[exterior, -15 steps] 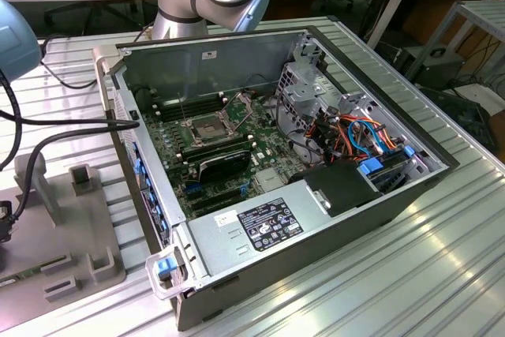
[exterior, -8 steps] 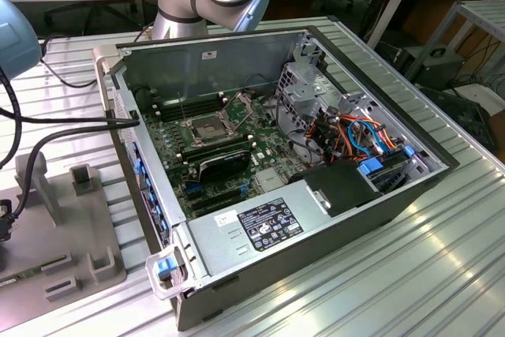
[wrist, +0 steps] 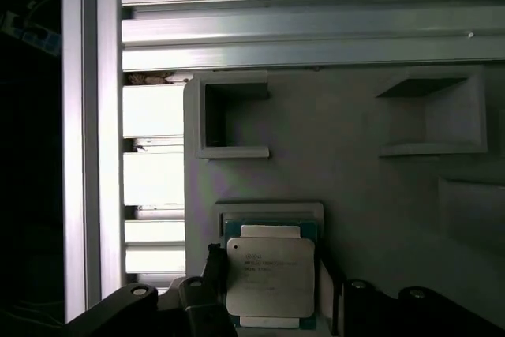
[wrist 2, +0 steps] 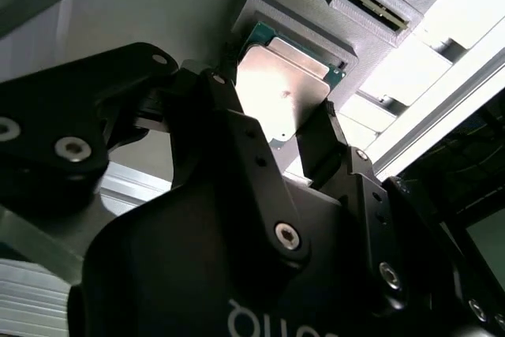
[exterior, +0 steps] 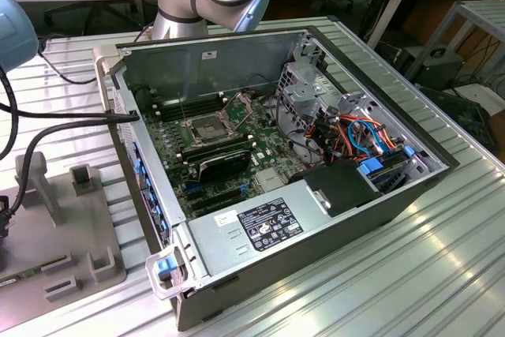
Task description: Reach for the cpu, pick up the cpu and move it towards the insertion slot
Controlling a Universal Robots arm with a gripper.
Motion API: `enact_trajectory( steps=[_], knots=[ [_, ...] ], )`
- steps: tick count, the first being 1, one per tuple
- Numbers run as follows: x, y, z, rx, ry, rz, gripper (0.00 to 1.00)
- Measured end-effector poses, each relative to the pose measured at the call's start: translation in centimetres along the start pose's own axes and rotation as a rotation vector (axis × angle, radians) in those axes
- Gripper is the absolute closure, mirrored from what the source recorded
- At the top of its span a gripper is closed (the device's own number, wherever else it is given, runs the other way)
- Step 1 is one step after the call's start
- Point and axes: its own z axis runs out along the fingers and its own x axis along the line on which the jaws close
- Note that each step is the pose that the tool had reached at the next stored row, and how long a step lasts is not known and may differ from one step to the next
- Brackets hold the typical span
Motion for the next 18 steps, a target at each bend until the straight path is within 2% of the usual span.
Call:
enact_trajectory(
  steps=[4,18],
  knots=[
    [0.02,0.03,-0.58,0.0000,0.0000,0.000,0.45],
    [0.08,0.10,-1.97,0.0000,-0.0001,0.000,0.45]
  ],
)
